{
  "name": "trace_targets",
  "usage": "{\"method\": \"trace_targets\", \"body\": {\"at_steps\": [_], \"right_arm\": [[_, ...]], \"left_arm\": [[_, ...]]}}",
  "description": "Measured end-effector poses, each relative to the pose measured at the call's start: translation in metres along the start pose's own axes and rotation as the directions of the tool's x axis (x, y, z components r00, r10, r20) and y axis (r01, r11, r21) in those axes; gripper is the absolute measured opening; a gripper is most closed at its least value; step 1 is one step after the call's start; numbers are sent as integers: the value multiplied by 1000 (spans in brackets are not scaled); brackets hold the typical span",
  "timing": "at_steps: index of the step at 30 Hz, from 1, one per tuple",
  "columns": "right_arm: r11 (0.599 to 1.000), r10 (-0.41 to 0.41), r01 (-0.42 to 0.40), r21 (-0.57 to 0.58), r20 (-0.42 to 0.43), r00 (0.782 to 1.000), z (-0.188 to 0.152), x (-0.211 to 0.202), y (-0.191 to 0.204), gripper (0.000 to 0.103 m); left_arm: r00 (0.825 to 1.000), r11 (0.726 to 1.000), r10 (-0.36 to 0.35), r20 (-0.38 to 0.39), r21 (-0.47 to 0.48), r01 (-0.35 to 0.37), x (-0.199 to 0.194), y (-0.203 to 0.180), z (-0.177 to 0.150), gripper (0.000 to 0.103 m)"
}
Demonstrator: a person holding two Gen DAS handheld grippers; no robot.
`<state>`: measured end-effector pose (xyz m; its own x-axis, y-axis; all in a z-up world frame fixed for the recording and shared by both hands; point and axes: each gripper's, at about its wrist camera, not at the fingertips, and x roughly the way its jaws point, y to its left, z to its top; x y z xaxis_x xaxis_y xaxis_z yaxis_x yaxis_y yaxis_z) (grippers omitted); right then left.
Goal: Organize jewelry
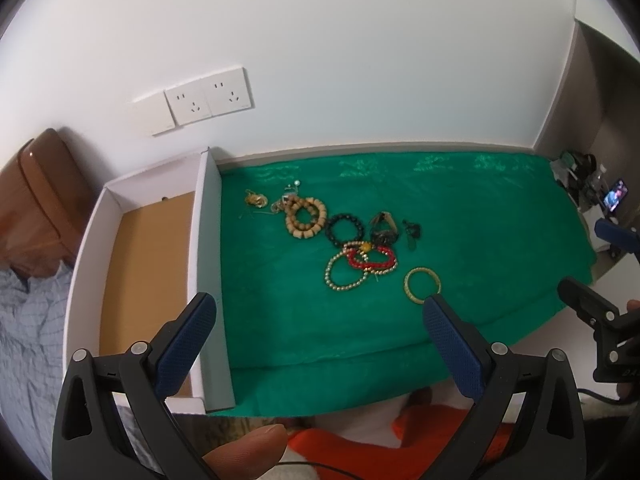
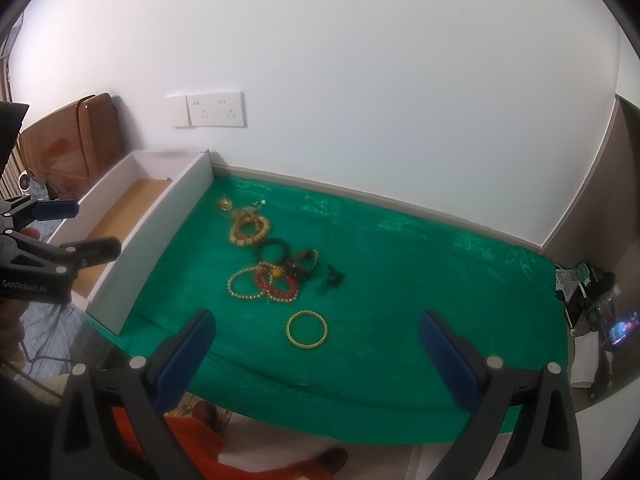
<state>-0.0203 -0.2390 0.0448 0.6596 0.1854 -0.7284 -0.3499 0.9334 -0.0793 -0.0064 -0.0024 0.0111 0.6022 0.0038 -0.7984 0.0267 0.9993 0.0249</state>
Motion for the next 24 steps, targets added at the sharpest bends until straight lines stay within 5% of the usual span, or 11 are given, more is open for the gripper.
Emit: {"method": "trace_targets", "body": {"at_steps": [24], "right_arm": [[1000, 14, -14, 17, 25, 1000, 1, -3, -4, 103]], "left_arm": [[1000, 1000, 5, 14, 17, -5, -1, -2, 2, 103]]}}
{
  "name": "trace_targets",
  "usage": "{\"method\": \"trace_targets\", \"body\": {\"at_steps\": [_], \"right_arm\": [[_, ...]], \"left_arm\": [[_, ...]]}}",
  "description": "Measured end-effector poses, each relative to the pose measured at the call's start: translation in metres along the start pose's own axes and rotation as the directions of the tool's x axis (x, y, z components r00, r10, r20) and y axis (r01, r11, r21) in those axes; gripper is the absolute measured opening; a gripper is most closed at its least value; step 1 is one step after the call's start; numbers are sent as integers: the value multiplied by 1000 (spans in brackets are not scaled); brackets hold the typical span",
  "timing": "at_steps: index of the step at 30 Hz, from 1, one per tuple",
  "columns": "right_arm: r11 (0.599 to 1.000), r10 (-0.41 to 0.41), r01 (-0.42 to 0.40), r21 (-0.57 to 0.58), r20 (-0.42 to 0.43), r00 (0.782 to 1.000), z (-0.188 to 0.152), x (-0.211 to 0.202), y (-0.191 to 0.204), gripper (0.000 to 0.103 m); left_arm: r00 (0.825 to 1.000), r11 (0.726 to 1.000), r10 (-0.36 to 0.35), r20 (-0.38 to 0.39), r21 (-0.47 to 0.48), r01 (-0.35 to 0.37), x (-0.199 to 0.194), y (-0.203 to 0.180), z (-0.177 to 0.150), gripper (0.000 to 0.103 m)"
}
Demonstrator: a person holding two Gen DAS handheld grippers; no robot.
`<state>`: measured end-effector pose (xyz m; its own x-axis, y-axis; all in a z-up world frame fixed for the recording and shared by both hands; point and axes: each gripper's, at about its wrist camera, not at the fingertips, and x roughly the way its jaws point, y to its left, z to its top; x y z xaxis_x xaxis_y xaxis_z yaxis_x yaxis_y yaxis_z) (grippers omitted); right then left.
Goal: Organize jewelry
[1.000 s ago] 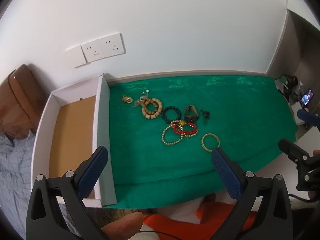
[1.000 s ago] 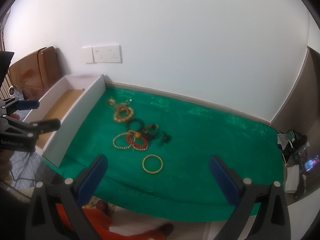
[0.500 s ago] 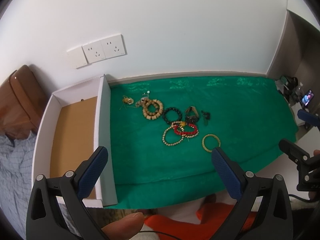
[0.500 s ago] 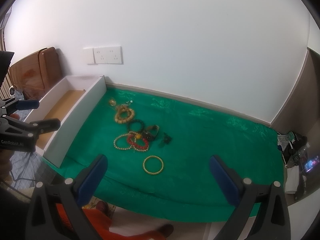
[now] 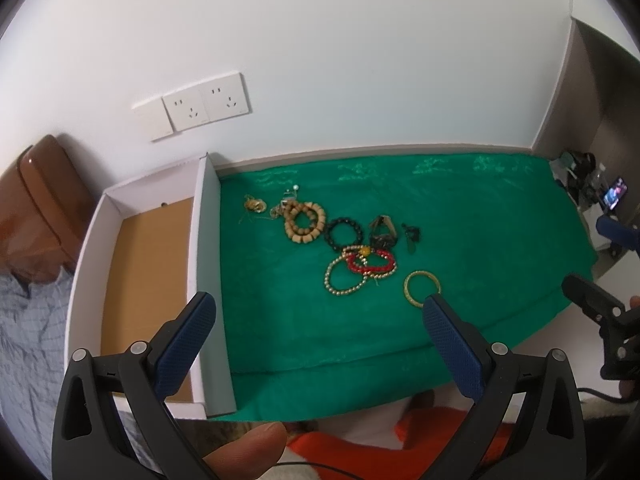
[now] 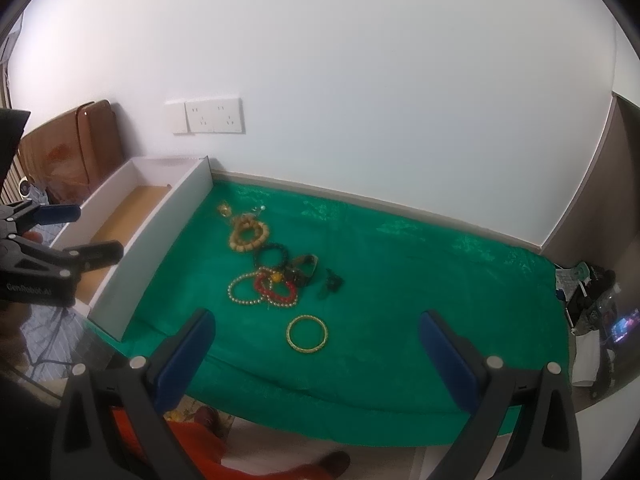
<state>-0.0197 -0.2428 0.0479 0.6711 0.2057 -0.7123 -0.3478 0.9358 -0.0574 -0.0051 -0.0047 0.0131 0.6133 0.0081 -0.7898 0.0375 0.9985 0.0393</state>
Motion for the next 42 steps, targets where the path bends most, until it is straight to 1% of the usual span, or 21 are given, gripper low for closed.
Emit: {"method": "trace_targets", "body": {"at_steps": [7, 10, 14, 18, 25, 29, 33, 42], "right_arm": [[1000, 5, -5, 24, 23, 1000, -1, -3, -7, 103], [999, 11, -12, 35, 28, 1000, -2, -3, -8, 103], [999, 38, -39, 21, 21, 999, -1, 1, -4, 103], [999, 43, -43, 17, 6, 999, 1, 6, -3, 103], [999, 45, -44, 14, -17, 999, 3, 14, -2, 103], [999, 44, -44, 16, -13, 999, 4, 13, -4, 103], [999, 50, -50, 15, -14, 999, 6, 15, -5, 103], [999, 35, -35, 24, -20, 999, 10, 19, -9, 103]], "left_arm": [[1000, 1000, -6, 16, 7, 5, -3, -1, 0, 103], [1000, 1000, 5, 23, 7, -5, -4, 0, 0, 103], [1000, 1000, 5, 5, -12, -5, 1, 3, 0, 103], [1000, 1000, 6, -6, -22, -6, 6, 7, 2, 103], [1000, 1000, 4, -10, -2, -4, 11, 3, 6, 103], [1000, 1000, -10, -1, 3, 10, 12, 1, 8, 103], [1000, 1000, -9, 8, 8, 9, 12, -1, 11, 103], [1000, 1000, -5, 21, -1, 5, 15, 2, 16, 103]]}}
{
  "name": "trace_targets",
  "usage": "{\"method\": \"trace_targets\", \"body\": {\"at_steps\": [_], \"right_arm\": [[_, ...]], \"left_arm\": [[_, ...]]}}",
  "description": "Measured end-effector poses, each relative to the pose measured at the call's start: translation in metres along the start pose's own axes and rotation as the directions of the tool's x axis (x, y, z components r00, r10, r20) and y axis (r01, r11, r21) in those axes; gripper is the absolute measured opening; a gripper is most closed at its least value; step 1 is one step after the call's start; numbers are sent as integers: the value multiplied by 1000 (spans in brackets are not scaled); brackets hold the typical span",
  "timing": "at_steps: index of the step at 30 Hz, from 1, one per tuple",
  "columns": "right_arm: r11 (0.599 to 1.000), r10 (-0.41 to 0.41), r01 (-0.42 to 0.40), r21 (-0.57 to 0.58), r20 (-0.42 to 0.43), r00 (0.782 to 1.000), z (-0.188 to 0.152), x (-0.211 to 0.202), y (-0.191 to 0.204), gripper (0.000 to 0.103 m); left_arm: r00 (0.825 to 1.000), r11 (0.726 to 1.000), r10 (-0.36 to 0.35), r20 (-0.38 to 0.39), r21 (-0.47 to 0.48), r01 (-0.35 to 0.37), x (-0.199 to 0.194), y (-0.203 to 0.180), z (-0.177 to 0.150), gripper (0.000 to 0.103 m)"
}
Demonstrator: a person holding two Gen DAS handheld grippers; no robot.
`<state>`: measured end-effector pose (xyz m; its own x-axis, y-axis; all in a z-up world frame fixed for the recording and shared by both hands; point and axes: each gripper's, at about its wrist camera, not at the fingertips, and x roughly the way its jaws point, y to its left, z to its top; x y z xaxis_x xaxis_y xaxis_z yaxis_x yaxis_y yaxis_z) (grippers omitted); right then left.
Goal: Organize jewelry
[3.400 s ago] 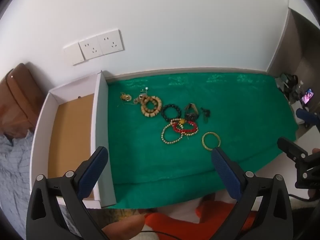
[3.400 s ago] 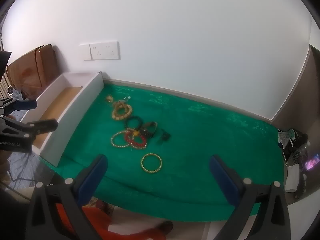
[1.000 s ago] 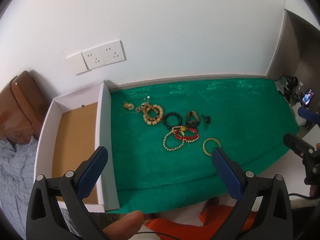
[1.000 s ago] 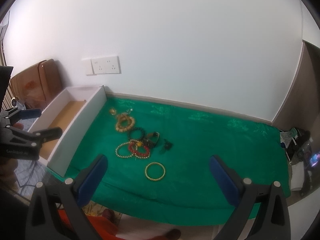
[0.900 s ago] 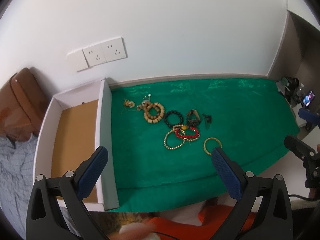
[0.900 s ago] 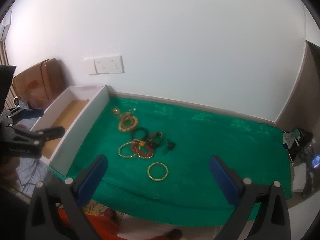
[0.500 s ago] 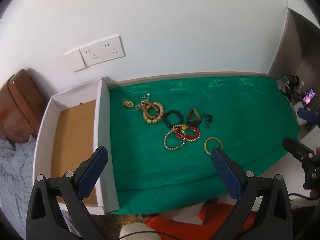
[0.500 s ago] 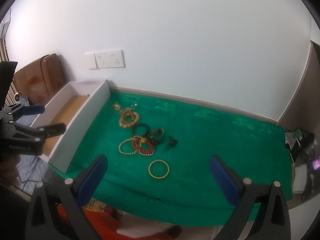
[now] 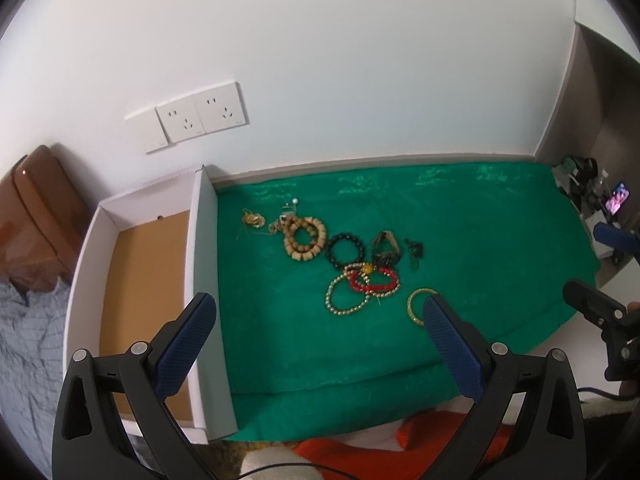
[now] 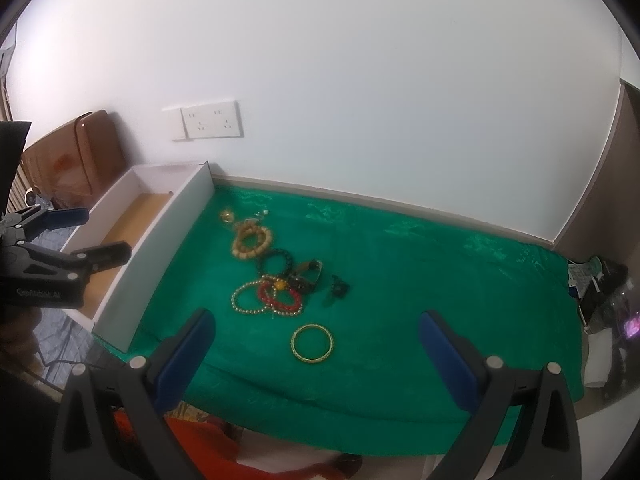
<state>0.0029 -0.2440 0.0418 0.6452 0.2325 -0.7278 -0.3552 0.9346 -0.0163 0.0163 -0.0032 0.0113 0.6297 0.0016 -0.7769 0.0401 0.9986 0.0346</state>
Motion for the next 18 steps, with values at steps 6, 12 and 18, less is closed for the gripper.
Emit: {"method": "trace_targets", "body": {"at_steps": [6, 12, 18], "right_arm": [[1000, 5, -5, -17, -4, 1000, 1, 2, 4, 103], [1000, 8, -9, -15, -8, 1000, 4, 4, 3, 103], [1000, 8, -8, -16, -10, 1000, 3, 6, 3, 103]], "left_arm": [[1000, 1000, 1, -3, -3, -1, 1, 0, 0, 103], [1000, 1000, 5, 0, -6, -5, 2, 0, -1, 103], [1000, 1000, 4, -7, -15, -4, 3, 3, -2, 103]]}}
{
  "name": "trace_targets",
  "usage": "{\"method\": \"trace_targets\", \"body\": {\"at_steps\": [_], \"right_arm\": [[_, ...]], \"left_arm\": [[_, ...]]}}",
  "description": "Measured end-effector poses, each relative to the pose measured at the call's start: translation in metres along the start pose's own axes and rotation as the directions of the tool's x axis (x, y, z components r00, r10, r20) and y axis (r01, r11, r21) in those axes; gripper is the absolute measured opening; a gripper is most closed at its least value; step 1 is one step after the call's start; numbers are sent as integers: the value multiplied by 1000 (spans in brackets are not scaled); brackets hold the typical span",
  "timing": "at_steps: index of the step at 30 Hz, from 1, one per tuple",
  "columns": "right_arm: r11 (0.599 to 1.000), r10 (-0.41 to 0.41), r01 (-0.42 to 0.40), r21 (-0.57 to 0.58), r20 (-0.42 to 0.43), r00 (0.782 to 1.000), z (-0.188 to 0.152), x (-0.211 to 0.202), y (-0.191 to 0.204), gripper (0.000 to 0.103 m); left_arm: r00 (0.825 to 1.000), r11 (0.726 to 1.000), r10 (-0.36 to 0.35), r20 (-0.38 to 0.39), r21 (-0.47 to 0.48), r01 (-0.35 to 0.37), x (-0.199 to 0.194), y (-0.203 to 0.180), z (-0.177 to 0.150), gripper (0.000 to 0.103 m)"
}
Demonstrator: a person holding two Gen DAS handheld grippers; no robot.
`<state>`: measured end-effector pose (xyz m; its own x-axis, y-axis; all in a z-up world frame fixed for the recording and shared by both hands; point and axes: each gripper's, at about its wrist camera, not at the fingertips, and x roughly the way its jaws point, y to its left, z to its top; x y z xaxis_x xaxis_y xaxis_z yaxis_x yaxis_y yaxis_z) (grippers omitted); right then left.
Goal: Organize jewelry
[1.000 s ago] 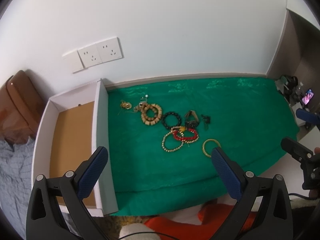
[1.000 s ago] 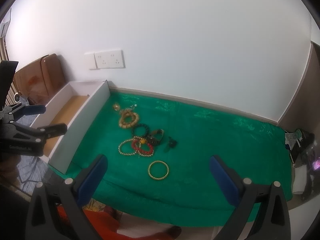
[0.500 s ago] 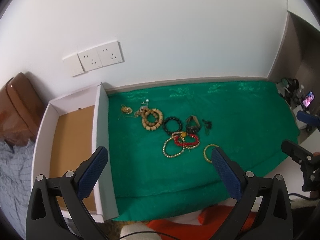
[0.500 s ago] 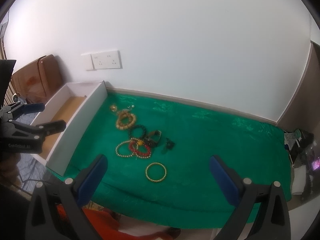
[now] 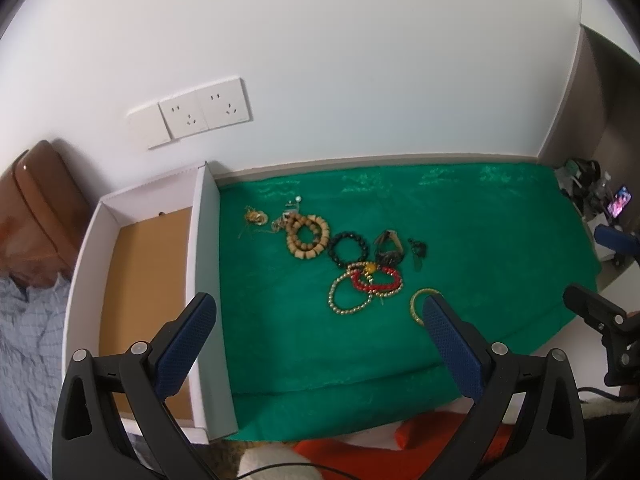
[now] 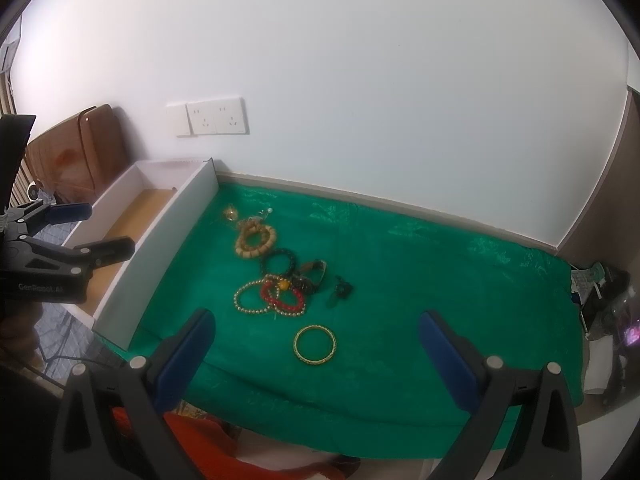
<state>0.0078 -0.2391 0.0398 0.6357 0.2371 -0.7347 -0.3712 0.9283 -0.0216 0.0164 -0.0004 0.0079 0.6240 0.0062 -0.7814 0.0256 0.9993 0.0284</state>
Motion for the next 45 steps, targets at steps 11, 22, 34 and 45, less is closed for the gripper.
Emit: {"method": "trace_targets", "body": {"at_steps": [11, 22, 34, 45], "right_arm": [[1000, 7, -7, 11, -16, 1000, -3, -1, 1, 103], [1000, -4, 4, 9, -7, 1000, -3, -5, 1, 103], [1000, -1, 1, 11, -10, 1000, -3, -6, -1, 103], [1000, 1, -1, -5, -20, 1000, -3, -7, 1, 103]], "left_arm": [[1000, 1000, -10, -19, -8, 10, 4, 2, -1, 103], [999, 1000, -25, -27, -15, 24, 6, 2, 0, 103], [998, 998, -57, -16, 0, 57, 4, -4, 1, 103], [998, 999, -47, -42, -26, 46, 10, 2, -1, 103]]}}
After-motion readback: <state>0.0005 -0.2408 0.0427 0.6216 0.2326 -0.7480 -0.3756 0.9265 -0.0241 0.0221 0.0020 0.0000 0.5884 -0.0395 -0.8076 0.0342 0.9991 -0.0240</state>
